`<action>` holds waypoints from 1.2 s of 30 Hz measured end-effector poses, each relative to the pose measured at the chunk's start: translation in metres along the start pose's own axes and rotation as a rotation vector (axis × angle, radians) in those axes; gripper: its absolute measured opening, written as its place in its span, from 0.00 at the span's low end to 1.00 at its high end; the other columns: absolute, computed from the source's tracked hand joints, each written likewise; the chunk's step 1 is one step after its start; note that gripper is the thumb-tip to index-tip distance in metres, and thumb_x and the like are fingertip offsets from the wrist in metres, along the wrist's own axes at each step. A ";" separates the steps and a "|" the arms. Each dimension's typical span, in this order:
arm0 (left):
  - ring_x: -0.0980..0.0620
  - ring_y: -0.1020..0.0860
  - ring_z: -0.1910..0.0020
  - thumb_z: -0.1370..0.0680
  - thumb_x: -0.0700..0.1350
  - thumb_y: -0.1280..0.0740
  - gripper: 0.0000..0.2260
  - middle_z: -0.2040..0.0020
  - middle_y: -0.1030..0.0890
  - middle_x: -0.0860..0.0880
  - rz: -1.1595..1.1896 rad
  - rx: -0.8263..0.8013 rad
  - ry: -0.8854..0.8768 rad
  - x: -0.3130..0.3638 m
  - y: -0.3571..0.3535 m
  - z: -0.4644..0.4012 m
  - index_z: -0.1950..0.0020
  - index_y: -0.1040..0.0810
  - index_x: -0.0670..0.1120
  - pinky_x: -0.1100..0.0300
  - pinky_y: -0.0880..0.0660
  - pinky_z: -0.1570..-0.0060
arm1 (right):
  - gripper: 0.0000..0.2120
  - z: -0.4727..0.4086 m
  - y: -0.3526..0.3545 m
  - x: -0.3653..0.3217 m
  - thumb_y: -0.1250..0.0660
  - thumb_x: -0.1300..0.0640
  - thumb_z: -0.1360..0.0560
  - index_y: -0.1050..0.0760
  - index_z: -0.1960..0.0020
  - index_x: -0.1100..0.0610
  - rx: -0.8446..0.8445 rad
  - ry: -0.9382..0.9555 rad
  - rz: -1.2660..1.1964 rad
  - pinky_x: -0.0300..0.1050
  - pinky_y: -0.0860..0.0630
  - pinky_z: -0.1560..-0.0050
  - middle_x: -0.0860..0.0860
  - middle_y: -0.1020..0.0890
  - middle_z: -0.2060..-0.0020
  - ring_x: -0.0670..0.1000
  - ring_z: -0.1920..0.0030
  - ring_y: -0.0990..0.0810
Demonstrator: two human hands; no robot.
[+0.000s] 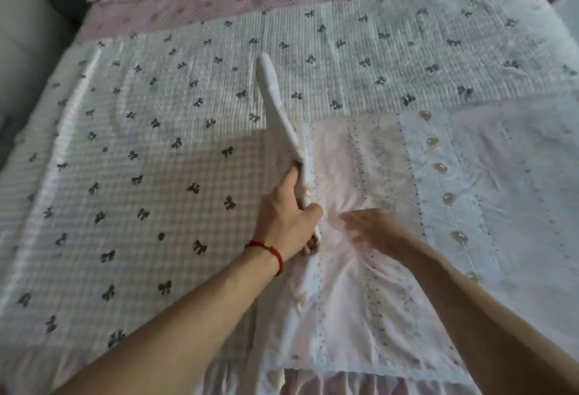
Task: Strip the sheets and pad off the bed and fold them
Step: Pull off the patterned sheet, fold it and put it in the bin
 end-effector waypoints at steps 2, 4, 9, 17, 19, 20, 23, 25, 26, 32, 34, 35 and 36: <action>0.49 0.17 0.67 0.21 0.46 0.32 0.33 0.64 0.16 0.49 0.038 -0.018 0.002 0.005 -0.046 -0.003 0.21 0.44 0.62 0.53 0.17 0.64 | 0.27 0.018 0.035 0.009 0.44 0.35 0.19 0.18 0.40 0.54 0.030 0.007 -0.297 0.50 0.18 0.54 0.55 0.14 0.47 0.57 0.51 0.15; 0.52 0.17 0.53 0.21 0.49 0.33 0.32 0.52 0.15 0.51 -0.070 0.042 -0.028 -0.005 -0.078 -0.010 0.20 0.44 0.59 0.53 0.19 0.50 | 0.26 0.027 0.063 0.029 0.48 0.38 0.16 0.19 0.44 0.55 0.078 -0.014 -0.355 0.50 0.18 0.61 0.57 0.14 0.54 0.59 0.56 0.14; 0.48 0.50 0.19 0.20 0.50 0.38 0.30 0.18 0.47 0.50 -0.661 0.027 0.106 -0.111 -0.106 -0.009 0.20 0.44 0.59 0.46 0.45 0.23 | 0.09 0.010 0.062 0.092 0.38 0.49 0.20 0.28 0.43 0.52 0.177 -0.052 0.189 0.48 0.22 0.61 0.54 0.16 0.58 0.54 0.62 0.18; 0.46 0.60 0.19 0.18 0.54 0.44 0.28 0.17 0.58 0.50 -0.789 0.047 -0.006 -0.146 -0.094 -0.015 0.19 0.51 0.62 0.40 0.50 0.22 | 0.16 0.006 0.049 0.070 0.40 0.49 0.21 0.36 0.36 0.54 0.321 0.024 0.251 0.51 0.24 0.55 0.51 0.23 0.49 0.54 0.53 0.21; 0.46 0.64 0.19 0.17 0.57 0.49 0.28 0.18 0.62 0.51 -0.821 0.042 0.014 -0.154 -0.093 -0.017 0.19 0.55 0.62 0.40 0.53 0.22 | 0.31 0.013 0.030 0.051 0.43 0.50 0.21 0.49 0.22 0.54 0.389 0.106 0.488 0.54 0.28 0.34 0.57 0.33 0.30 0.61 0.32 0.29; 0.47 0.66 0.20 0.16 0.58 0.50 0.28 0.18 0.65 0.51 -0.828 0.036 0.020 -0.158 -0.092 -0.020 0.19 0.57 0.61 0.39 0.55 0.22 | 0.36 0.015 0.014 0.043 0.45 0.49 0.20 0.58 0.18 0.54 0.389 0.165 0.574 0.57 0.41 0.23 0.59 0.47 0.20 0.63 0.22 0.44; 0.46 0.67 0.20 0.16 0.57 0.49 0.30 0.19 0.67 0.50 -0.861 0.029 -0.018 -0.159 -0.086 -0.041 0.19 0.61 0.59 0.38 0.54 0.22 | 0.36 0.016 -0.030 0.033 0.47 0.44 0.20 0.55 0.17 0.55 0.383 0.383 0.709 0.67 0.58 0.21 0.57 0.56 0.18 0.60 0.19 0.63; 0.45 0.67 0.20 0.17 0.60 0.52 0.30 0.19 0.67 0.49 -0.876 0.013 -0.027 -0.166 -0.085 -0.047 0.19 0.63 0.57 0.38 0.53 0.22 | 0.36 0.019 -0.053 0.052 0.45 0.43 0.20 0.48 0.17 0.58 0.335 0.378 0.761 0.68 0.53 0.22 0.58 0.49 0.18 0.60 0.18 0.57; 0.45 0.67 0.20 0.17 0.61 0.54 0.31 0.19 0.67 0.48 -0.886 0.014 -0.047 -0.168 -0.087 -0.042 0.18 0.62 0.56 0.38 0.53 0.22 | 0.36 0.025 -0.060 0.063 0.44 0.42 0.20 0.47 0.18 0.58 0.315 0.380 0.788 0.68 0.52 0.22 0.58 0.48 0.18 0.60 0.18 0.55; 0.43 0.58 0.18 0.17 0.55 0.52 0.29 0.17 0.58 0.44 -0.829 0.037 -0.110 -0.196 -0.106 0.074 0.17 0.54 0.49 0.37 0.47 0.23 | 0.35 0.090 -0.075 0.108 0.45 0.40 0.19 0.48 0.17 0.56 0.295 0.481 0.847 0.66 0.54 0.22 0.56 0.50 0.17 0.58 0.18 0.52; 0.41 0.54 0.18 0.17 0.54 0.51 0.29 0.17 0.55 0.41 -0.857 0.033 -0.107 -0.203 -0.109 0.108 0.17 0.51 0.46 0.36 0.42 0.25 | 0.35 0.098 -0.076 0.110 0.46 0.40 0.19 0.47 0.17 0.56 0.284 0.484 0.849 0.67 0.53 0.22 0.57 0.50 0.18 0.59 0.18 0.51; 0.40 0.52 0.19 0.17 0.54 0.50 0.29 0.17 0.54 0.41 -0.874 0.017 -0.107 -0.204 -0.111 0.118 0.17 0.50 0.45 0.35 0.41 0.26 | 0.35 0.098 -0.075 0.109 0.46 0.40 0.19 0.47 0.17 0.56 0.279 0.483 0.852 0.68 0.52 0.22 0.57 0.50 0.18 0.60 0.18 0.51; 0.40 0.51 0.19 0.17 0.54 0.49 0.30 0.17 0.53 0.40 -0.888 0.001 -0.104 -0.205 -0.112 0.122 0.17 0.49 0.45 0.35 0.41 0.26 | 0.36 0.096 -0.073 0.106 0.46 0.39 0.19 0.46 0.17 0.56 0.284 0.480 0.856 0.69 0.53 0.23 0.58 0.50 0.18 0.61 0.18 0.51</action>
Point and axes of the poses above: each hand's wrist, its own z-axis away from the middle knuckle, its own y-axis out of the back of the hand, x = y × z, the point moved 10 cm from there along -z, towards the middle knuckle
